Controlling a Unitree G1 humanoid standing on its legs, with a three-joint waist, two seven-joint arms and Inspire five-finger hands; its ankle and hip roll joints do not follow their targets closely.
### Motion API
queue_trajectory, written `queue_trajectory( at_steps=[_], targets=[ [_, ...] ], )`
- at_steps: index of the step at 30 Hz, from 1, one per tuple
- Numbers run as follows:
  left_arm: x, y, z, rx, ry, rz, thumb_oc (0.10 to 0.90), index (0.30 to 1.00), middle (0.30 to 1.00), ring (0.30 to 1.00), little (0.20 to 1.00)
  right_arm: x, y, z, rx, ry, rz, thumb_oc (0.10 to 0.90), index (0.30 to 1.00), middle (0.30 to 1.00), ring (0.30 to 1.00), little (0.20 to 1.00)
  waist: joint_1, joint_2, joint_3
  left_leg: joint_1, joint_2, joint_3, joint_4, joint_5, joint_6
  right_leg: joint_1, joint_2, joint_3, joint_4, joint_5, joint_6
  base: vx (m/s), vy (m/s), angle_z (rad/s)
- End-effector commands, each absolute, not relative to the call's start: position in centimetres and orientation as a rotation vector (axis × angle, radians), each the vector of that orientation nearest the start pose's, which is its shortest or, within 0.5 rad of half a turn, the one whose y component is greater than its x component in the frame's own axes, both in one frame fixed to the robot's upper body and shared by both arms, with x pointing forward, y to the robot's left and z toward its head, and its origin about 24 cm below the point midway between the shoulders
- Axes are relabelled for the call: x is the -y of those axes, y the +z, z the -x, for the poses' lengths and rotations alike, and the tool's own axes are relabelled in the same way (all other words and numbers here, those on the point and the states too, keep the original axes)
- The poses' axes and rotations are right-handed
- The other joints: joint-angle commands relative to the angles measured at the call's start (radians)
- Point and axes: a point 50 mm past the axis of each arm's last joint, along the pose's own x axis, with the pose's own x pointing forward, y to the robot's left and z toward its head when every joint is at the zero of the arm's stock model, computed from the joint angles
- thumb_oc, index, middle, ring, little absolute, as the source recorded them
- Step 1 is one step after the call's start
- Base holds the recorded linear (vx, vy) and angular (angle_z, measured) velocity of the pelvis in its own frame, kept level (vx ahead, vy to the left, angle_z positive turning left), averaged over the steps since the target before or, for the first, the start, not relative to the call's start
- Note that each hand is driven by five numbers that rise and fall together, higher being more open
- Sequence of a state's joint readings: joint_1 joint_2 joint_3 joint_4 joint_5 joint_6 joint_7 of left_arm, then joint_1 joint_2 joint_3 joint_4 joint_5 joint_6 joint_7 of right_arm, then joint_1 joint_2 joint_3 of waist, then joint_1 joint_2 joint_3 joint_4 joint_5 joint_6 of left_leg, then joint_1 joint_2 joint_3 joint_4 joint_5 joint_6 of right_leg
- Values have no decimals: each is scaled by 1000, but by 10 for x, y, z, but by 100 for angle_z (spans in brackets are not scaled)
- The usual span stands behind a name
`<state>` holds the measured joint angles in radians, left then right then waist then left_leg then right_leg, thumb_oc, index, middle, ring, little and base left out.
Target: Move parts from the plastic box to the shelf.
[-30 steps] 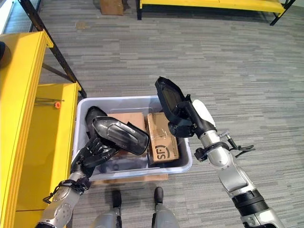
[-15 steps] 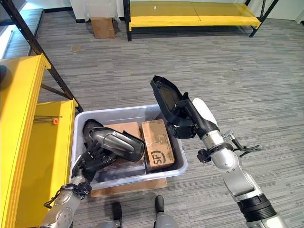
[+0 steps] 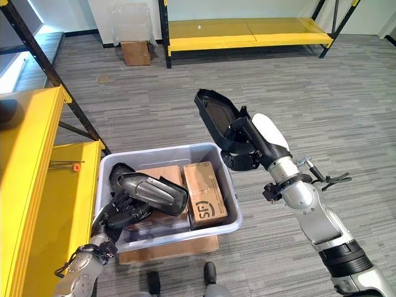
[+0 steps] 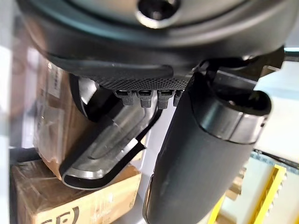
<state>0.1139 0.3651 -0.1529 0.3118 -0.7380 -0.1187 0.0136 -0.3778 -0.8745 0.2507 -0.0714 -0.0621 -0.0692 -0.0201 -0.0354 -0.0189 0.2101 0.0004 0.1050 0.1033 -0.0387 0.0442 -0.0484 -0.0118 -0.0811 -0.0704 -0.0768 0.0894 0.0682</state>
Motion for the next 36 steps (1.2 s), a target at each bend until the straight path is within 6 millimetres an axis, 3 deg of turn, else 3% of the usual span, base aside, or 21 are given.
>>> queue_trajectory(
  at_steps=[1, 3, 4, 5, 7, 10, 11, 13, 14, 15, 16, 18, 24, 33, 36],
  targets=[
    [-229, -15, -216, -198, 112, 284, 900, 1000, 1000, 1000, 1000, 194, 262, -292, 792, 158, 933, 400, 300, 300, 300, 300, 56, 8, -81, -24, 170, -47, 123, 82, -99, -67, -32, -34, 194, -174, 12, -127, -113, 27],
    [-229, -17, -212, -202, 125, 303, 900, 1000, 1000, 1000, 1000, 197, 269, -294, 808, 136, 922, 400, 300, 300, 300, 300, 77, 20, -63, -65, 178, -86, 92, 175, -125, -76, -24, -72, 186, -180, -1, -204, -120, 46],
    [-229, -16, -212, -196, 134, 328, 900, 1000, 1000, 1000, 1000, 202, 275, -292, 822, 99, 930, 400, 300, 300, 300, 300, 85, 30, -51, -114, 177, -111, 37, 276, -144, -100, -40, -117, 192, -184, -8, -224, -63, 86],
    [-231, -16, -212, -196, 137, 316, 900, 1000, 1000, 1000, 1000, 206, 276, -291, 821, 81, 933, 400, 300, 300, 300, 300, 85, 29, -45, -128, 171, -92, 32, 290, -140, -109, -57, -138, 199, -188, -8, -232, -61, 120],
    [-230, -20, -211, -214, 144, 321, 900, 1000, 1000, 1000, 1000, 213, 268, -287, 802, 56, 912, 400, 300, 300, 300, 300, 66, 22, -47, -131, 183, -4, 81, 259, -123, -128, -89, -188, 202, -185, -17, -168, -92, 136],
    [-226, -22, -213, -223, 129, 318, 900, 1000, 1000, 1000, 1000, 220, 257, -284, 778, 20, 904, 400, 300, 300, 300, 300, 33, 22, -53, -80, 215, 78, 168, 196, -115, -150, -122, -253, 218, -175, -23, -142, -77, 89],
    [-226, -22, -213, -224, 128, 317, 900, 1000, 1000, 1000, 1000, 220, 257, -283, 777, 19, 904, 400, 300, 300, 300, 300, 33, 23, -52, -80, 216, 76, 170, 194, -115, -148, -122, -255, 219, -177, -23, -65, -7, 118],
    [-219, -19, -219, -216, 87, 297, 900, 1000, 1000, 1000, 1000, 234, 250, -279, 739, -39, 918, 400, 300, 300, 300, 300, -10, 37, -62, 19, 261, 161, 185, 138, -129, -164, -166, -325, 277, -197, -10, -82, 71, 128],
    [-212, -19, -222, -221, 57, 302, 900, 1000, 1000, 1000, 1000, 244, 243, -273, 705, -79, 929, 400, 300, 300, 300, 300, -33, 53, -67, 85, 251, 192, 156, 75, -125, -190, -202, -370, 333, -192, 5, -77, 108, 131],
    [-211, -20, -222, -223, 53, 301, 900, 1000, 1000, 1000, 1000, 246, 242, -271, 702, -82, 931, 400, 300, 300, 300, 300, -31, 52, -67, 88, 248, 191, 153, 74, -123, -189, -207, -372, 339, -194, 8, -14, 218, 132],
    [-204, -20, -224, -229, 22, 292, 900, 1000, 1000, 1000, 1000, 255, 240, -265, 681, -122, 938, 400, 300, 300, 300, 300, -58, 61, -71, 89, 229, 238, 79, 2, -108, -186, -243, -386, 352, -168, 30, 55, 200, 139],
    [-205, -20, -223, -235, 2, 270, 900, 1000, 1000, 1000, 1000, 260, 233, -261, 655, -140, 916, 400, 300, 300, 300, 300, -49, 49, -68, 72, 203, 227, 100, -60, -89, -170, -272, -373, 332, -126, 56, 64, 251, 130],
    [-218, -17, -221, -228, 24, 211, 900, 1000, 1000, 1000, 1000, 265, 224, -261, 613, -153, 907, 400, 300, 300, 300, 300, -14, 3, -60, 59, 164, 228, 111, -106, -81, -131, -310, -391, 247, -38, 104, 2, 126, 17],
    [-222, -23, -211, -256, 42, 211, 900, 1000, 1000, 1000, 1000, 268, 222, -260, 593, -152, 928, 400, 300, 300, 300, 300, 24, -47, -81, 45, 140, 203, 95, -118, -78, -74, -323, -436, 180, 16, 136, 13, 49, 13],
    [-222, -23, -211, -256, 42, 211, 900, 1000, 1000, 1000, 1000, 268, 222, -261, 593, -152, 927, 400, 300, 300, 300, 300, 22, -47, -81, 44, 140, 202, 96, -118, -77, -72, -323, -438, 178, 18, 137, -1, 12, 9]
  ],
)
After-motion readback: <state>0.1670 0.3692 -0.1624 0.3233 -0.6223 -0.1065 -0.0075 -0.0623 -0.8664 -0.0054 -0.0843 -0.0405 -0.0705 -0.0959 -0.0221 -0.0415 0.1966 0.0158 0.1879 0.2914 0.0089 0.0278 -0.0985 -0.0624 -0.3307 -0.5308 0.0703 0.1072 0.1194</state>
